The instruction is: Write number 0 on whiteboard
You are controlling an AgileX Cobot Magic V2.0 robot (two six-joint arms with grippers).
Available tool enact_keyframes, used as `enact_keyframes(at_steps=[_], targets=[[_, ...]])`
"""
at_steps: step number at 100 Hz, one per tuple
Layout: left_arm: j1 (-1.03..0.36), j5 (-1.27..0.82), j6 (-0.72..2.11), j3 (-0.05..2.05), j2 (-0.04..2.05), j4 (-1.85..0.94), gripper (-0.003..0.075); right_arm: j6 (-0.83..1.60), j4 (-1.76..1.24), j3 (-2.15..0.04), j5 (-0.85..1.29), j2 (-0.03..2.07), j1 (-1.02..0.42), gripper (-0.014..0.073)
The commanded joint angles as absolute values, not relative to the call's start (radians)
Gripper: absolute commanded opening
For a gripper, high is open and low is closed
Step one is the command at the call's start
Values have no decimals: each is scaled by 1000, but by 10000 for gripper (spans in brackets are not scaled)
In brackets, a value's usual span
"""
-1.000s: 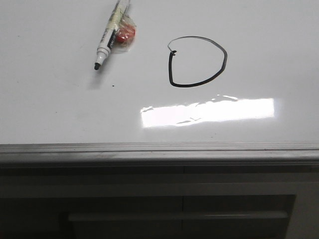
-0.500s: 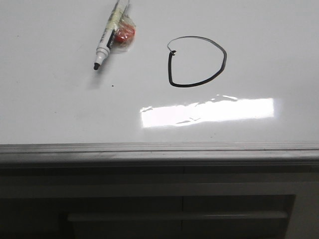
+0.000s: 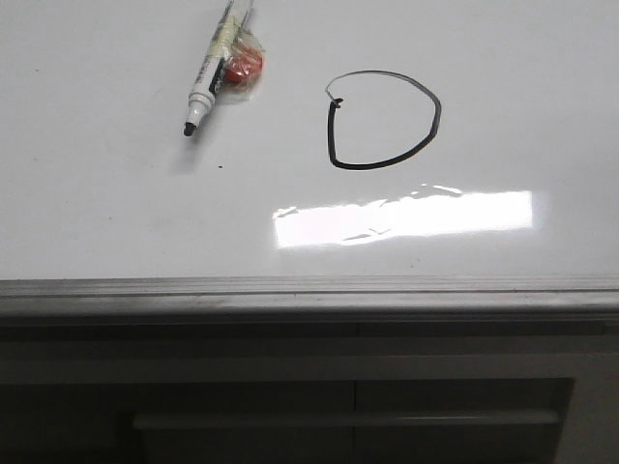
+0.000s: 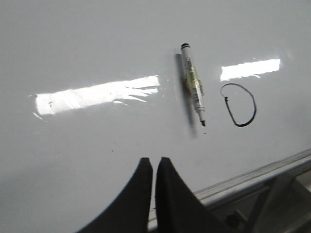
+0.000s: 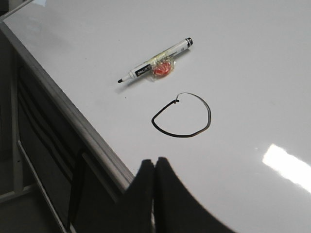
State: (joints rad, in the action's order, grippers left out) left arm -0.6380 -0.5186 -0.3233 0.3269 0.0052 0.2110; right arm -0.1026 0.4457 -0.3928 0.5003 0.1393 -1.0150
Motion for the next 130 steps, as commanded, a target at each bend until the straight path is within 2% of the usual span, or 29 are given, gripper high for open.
enact_keyframes(at_steps=[1,12,20,35,51,63,130], targets=[[-606,-281,-271,261,10,244,-20,-110,472,-416,422,149,-1007,-69],[-517,-35,-23,117,6,37,-20,-110,472,-416,422,149,-1007,-69],[-435,36,55,38,6,-98,-20,-110,472,-416,422,149,-1007,-69],[-317,5,32,-37,-14,-93,-20,-110,472,-416,422,149,-1007,-69],[-246,-252,32,-35,-33,-90,-20,-110,472,-416,422,149,-1007,-69],[-231,-307,29,-35,-33,-143,-20,-110,472,-416,422,149,-1007,-69],[-230,-307,29,-35,-33,-155,-20,-110,472,-416,424,149,-1007,-69]])
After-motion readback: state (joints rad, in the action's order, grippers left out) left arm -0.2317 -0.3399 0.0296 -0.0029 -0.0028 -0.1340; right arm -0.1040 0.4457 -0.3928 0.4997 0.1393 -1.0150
